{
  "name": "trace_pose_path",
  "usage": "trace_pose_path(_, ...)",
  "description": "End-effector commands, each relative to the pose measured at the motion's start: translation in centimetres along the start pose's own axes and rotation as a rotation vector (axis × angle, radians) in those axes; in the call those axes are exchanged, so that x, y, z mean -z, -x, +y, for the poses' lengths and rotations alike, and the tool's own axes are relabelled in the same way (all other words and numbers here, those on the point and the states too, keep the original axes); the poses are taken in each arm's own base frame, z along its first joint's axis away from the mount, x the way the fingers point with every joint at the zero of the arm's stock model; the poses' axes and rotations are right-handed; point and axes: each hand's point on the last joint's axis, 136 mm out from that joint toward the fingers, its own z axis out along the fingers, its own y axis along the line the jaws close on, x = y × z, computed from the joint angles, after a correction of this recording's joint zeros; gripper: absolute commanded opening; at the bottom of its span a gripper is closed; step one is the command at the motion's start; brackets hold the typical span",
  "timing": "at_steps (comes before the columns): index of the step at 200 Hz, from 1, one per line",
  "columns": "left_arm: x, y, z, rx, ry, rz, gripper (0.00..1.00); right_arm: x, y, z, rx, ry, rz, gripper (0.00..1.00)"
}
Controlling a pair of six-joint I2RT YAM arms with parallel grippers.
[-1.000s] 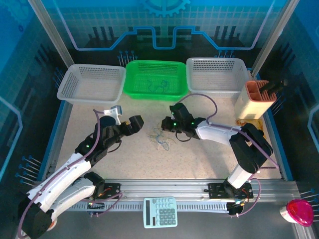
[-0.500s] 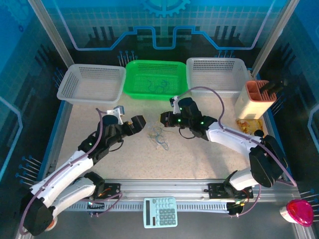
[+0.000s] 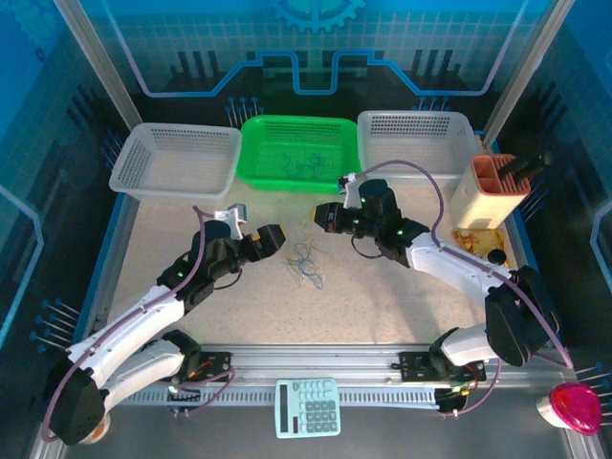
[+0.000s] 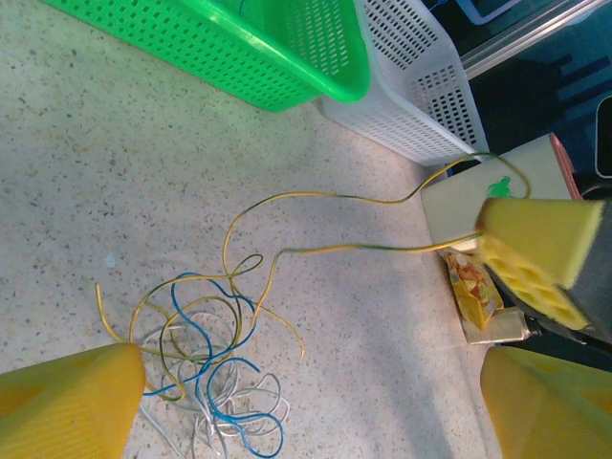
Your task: Untangle the cables
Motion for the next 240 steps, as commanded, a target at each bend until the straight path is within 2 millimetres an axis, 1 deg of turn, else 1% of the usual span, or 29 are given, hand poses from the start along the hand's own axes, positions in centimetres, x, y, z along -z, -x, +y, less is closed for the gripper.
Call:
trace_pose_path(1, -0.2, -0.2, 0.1, 0.070, -0.020, 0.006, 0.93, 1.0, 1.4, 3.1, -0.027, 0.176, -0.048, 0.00)
trace_pose_path(12, -0.3, -0.3, -0.1, 0.111, -0.035, 0.007, 0.94, 1.3, 1.8, 4.1, -0.022, 0.225, -0.064, 0.00)
trace_pose_path(31, -0.4, -0.1, -0.6, 0.144, -0.078, -0.005, 0.95, 1.8, 2.3, 5.0, -0.012, 0.260, -0.078, 0.00)
trace_pose_path(62, -0.2, -0.1, -0.7, 0.094, -0.080, -0.011, 0.94, 2.5, 2.7, 5.5, -0.003, 0.255, -0.088, 0.00)
trace_pose_path(76, -0.1, -0.1, -1.0, 0.050, -0.092, -0.008, 0.91, 2.8, 2.9, 5.7, -0.001, 0.253, -0.093, 0.00)
trace_pose_path(109, 0.3, 0.1, -1.4, -0.058, -0.105, -0.018, 0.81, 3.4, 3.0, 5.8, 0.008, 0.236, -0.099, 0.00)
trace_pose_path(135, 0.6, 0.4, -2.5, -0.122, -0.136, -0.019, 0.74, 3.7, 2.9, 5.8, 0.011, 0.226, -0.100, 0.00)
trace_pose_path(160, 0.7, 0.6, -3.9, -0.180, -0.180, -0.012, 0.70, 4.0, 2.9, 5.8, 0.013, 0.218, -0.101, 0.00)
trace_pose_path(161, 0.7, 0.6, -4.0, -0.183, -0.182, -0.012, 0.70, 4.2, 3.3, 6.3, 0.020, 0.227, -0.110, 0.00)
trace_pose_path(164, 0.7, 0.6, -4.1, -0.188, -0.186, -0.010, 0.70, 4.3, 3.7, 6.8, 0.026, 0.234, -0.117, 0.00)
trace_pose_path(220, -0.1, 0.9, -7.3, -0.264, -0.268, 0.002, 0.69, 4.6, 3.7, 7.2, 0.030, 0.239, -0.116, 0.00)
trace_pose_path(240, -0.5, 1.1, -8.0, -0.279, -0.280, 0.004, 0.68, 4.7, 3.7, 7.3, 0.029, 0.240, -0.115, 0.00)
